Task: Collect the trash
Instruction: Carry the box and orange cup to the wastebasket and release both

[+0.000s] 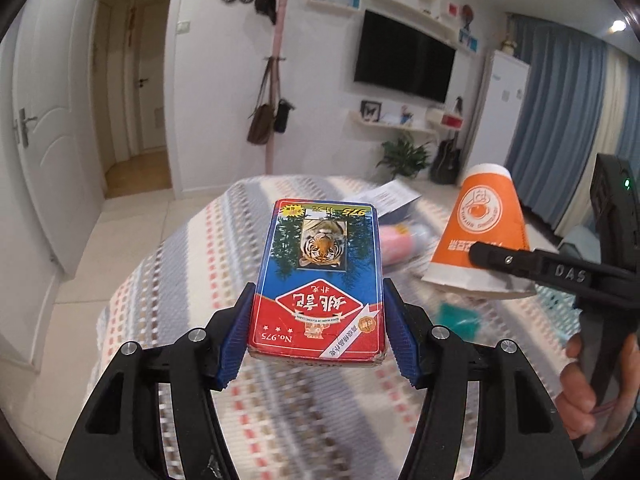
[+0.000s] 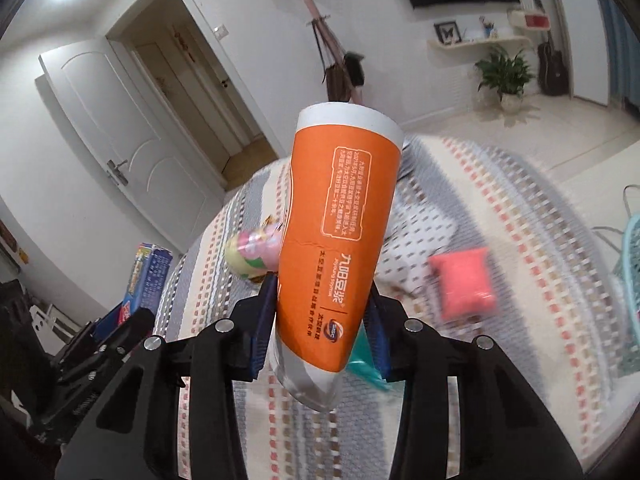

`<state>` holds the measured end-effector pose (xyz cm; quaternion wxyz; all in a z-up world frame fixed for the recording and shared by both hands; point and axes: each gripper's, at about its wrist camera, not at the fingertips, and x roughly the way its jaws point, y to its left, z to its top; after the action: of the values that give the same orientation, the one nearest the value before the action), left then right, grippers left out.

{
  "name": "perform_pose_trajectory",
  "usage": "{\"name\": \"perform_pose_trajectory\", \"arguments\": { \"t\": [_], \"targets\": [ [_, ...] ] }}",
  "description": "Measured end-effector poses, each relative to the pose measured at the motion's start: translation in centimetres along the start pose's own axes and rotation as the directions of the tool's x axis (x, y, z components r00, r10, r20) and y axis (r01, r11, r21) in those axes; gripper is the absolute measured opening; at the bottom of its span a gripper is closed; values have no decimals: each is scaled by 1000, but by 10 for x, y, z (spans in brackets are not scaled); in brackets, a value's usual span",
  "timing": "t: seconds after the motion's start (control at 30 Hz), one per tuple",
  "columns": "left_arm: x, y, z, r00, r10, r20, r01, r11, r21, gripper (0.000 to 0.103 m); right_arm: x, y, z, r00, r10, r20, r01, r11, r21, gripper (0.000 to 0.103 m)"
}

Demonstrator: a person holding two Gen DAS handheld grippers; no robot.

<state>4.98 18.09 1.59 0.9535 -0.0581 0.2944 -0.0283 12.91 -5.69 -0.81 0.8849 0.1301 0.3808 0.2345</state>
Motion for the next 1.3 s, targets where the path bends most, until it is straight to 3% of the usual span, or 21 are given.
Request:
{"name": "perform_pose_trajectory", "arguments": {
  "t": [0.33,0.67,0.83,0.9,1.0,1.3],
  "targets": [
    [4,-87,14,991,-129,39,126,990,63,58,-65,-51,9,985,-124,117,121,992,39,38],
    [48,-183,27,971,-241,-12,240,962,132,58,-111,-152,10,951,-269,152,235,950,207,39],
    [83,-236,25,951,-296,-85,306,938,164,58,-123,-219,1,931,-342,125,288,902,321,41],
    [101,-263,21,933,-330,-145,353,917,184,59,-128,-244,-4,923,-368,113,306,880,364,41],
    [127,-302,14,920,-334,-206,378,896,232,59,-137,-278,-12,905,-414,95,342,844,413,41],
    [187,-379,-6,863,-370,-344,460,856,237,59,-148,-365,-41,864,-503,4,424,733,531,42]
  ]
}}
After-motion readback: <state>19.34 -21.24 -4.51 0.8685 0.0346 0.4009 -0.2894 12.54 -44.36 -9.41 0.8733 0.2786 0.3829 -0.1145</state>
